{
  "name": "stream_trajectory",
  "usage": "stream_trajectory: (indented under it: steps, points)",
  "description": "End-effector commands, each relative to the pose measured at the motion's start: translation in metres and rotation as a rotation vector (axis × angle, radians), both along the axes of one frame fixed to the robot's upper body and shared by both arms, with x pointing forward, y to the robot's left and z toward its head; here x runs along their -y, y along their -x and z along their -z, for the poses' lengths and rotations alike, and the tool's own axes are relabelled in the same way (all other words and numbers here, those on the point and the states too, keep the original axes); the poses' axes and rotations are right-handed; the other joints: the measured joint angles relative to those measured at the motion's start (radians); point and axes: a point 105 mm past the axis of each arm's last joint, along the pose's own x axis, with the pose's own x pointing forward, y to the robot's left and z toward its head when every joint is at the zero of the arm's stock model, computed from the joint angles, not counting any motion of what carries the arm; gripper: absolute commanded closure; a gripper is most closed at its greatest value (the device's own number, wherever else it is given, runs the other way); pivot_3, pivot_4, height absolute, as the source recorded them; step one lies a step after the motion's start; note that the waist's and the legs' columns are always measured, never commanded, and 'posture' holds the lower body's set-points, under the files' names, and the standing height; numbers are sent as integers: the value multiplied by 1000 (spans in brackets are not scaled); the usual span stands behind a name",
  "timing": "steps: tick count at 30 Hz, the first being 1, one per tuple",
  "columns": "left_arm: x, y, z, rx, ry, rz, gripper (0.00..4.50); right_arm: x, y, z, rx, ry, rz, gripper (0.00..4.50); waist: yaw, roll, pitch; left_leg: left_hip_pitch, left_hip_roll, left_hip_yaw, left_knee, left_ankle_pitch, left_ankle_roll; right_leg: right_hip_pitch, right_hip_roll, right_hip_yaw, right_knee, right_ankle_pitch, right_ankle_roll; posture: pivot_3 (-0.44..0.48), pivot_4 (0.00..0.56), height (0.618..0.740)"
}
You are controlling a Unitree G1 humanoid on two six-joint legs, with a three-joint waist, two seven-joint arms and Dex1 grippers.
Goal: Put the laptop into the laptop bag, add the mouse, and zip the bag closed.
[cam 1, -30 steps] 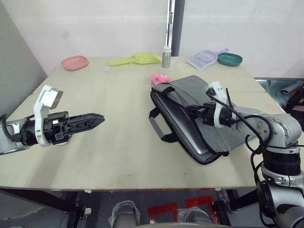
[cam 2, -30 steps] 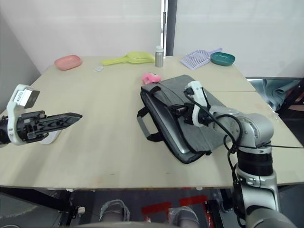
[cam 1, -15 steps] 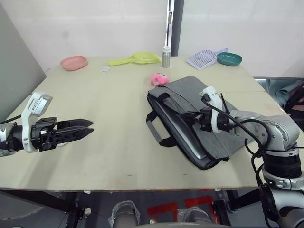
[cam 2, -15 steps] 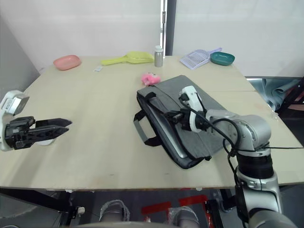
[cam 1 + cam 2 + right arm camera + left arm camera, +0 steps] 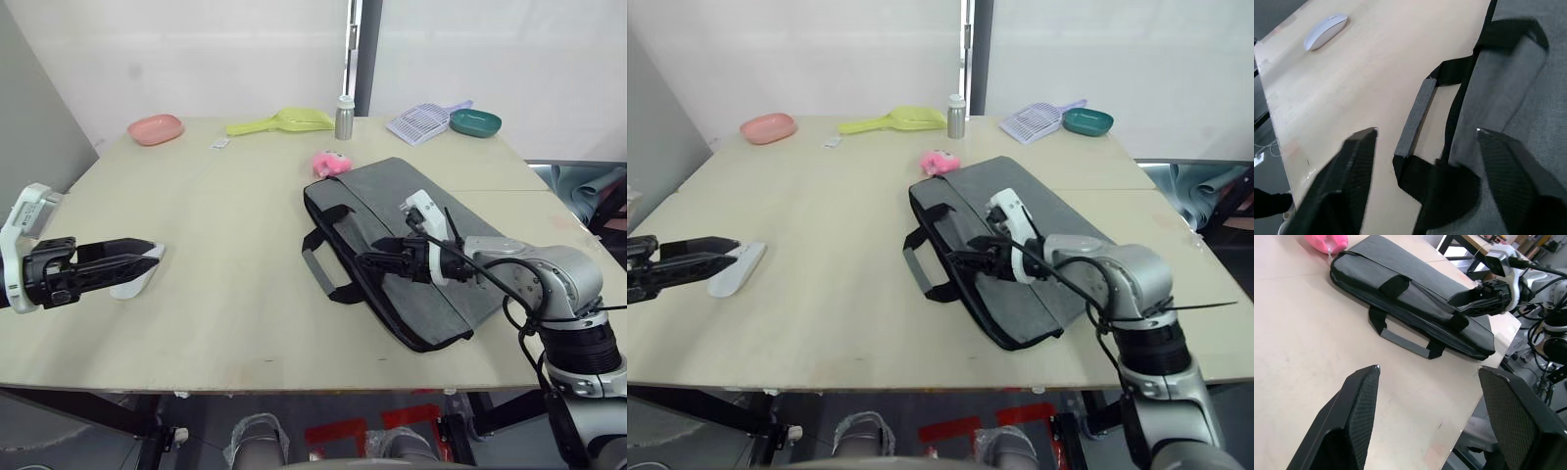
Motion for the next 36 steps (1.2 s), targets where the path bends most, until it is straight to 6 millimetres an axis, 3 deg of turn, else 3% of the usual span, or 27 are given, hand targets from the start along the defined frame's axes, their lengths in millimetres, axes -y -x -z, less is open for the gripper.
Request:
stream_trajectory:
  steps: [1,6,13,21,28,31,34,36]
  points:
    - [-17,4,-19,69,-63,-54,1134,28,10,-26,54,-44,-28,9,3,0,0,0,0,0,0,-1,1,0,0,0,0,0,0,0,150,740]
    - [-55,17,-16,54,-174,-185,1134,82,47,-44,78,30,-80,9,10,-1,0,-1,0,0,-2,-2,4,0,0,0,-4,0,0,0,150,740]
    - [-118,40,-2,14,-184,-439,1134,175,61,-45,131,197,148,9,1,-2,-1,5,1,7,-6,-3,6,1,0,3,-7,-1,-1,0,150,740]
    - [-148,59,16,-40,-169,-569,1134,226,74,-58,256,244,300,9,1,-3,-1,12,1,11,-7,-3,6,3,0,8,-6,-2,-1,0,150,740]
    - [-144,48,23,-24,-212,-541,1134,220,72,-55,300,261,266,9,1,-3,-2,13,1,13,-9,-3,7,2,0,9,-7,-2,-1,0,150,740]
    - [-144,38,34,-49,-243,-569,1134,190,68,-67,384,189,151,9,0,-3,-2,14,1,14,-9,-3,7,2,0,10,-6,-2,-1,0,150,740]
    - [-132,23,51,-57,-281,-553,1134,134,62,-80,441,46,-29,9,-8,-2,-3,15,1,15,-9,-2,7,2,0,12,-4,-2,-2,0,150,740]
    - [-128,16,55,-39,-290,-556,1134,107,59,-79,444,13,-103,9,-9,-2,-3,16,1,16,-9,-2,8,1,0,13,-1,-2,-2,0,150,740]
